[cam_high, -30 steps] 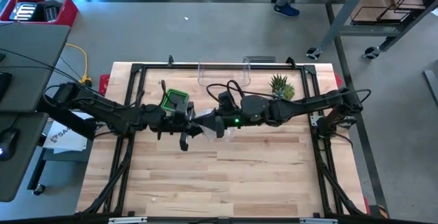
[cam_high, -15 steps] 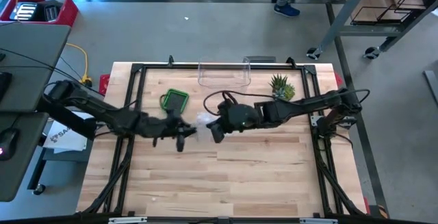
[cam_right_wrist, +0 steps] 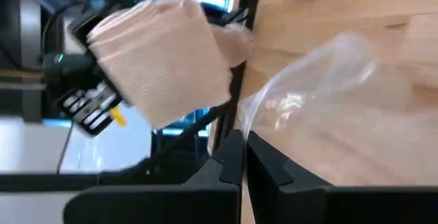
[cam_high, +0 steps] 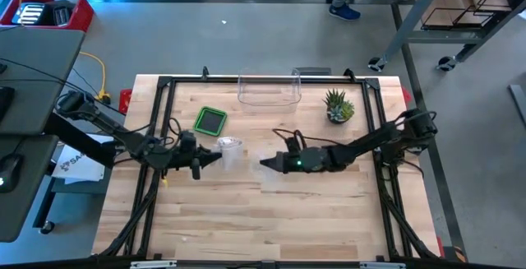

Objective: Roll bandage
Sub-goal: Put the rolled bandage into the transparent zip bag

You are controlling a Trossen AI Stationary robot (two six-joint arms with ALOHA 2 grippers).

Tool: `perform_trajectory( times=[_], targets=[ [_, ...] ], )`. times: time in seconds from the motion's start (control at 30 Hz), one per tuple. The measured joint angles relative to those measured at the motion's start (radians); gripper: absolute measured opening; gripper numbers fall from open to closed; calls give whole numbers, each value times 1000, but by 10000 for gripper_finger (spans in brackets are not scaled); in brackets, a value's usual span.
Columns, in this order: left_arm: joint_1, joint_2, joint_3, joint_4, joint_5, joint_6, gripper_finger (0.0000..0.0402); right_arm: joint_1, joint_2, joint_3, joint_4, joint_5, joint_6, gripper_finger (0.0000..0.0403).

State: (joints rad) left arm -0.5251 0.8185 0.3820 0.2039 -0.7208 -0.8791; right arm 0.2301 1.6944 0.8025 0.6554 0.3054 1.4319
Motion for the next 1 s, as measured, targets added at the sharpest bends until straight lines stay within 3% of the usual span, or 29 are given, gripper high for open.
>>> perform_trajectory(
  times=[0.27,0.4,0.53,0.67,0.77,0.9,1.0],
  targets=[
    [23,60,-1,105,-22,-11,10,-13,71,-37,105,36,90,0],
    [45,72,-2,252,-36,72,11,-54,191,13,350,24,78,0],
    [54,26,3,353,-45,169,11,-105,327,99,611,-81,13,0],
    [60,12,17,348,-107,227,11,-122,405,135,653,-81,9,0],
    [79,42,17,336,-142,208,11,-128,449,132,653,-60,79,0],
    [87,139,-6,340,-145,75,11,-145,515,136,737,-62,135,0],
    [87,247,-36,470,-153,-6,11,-155,559,152,818,-70,138,0]
  ],
)
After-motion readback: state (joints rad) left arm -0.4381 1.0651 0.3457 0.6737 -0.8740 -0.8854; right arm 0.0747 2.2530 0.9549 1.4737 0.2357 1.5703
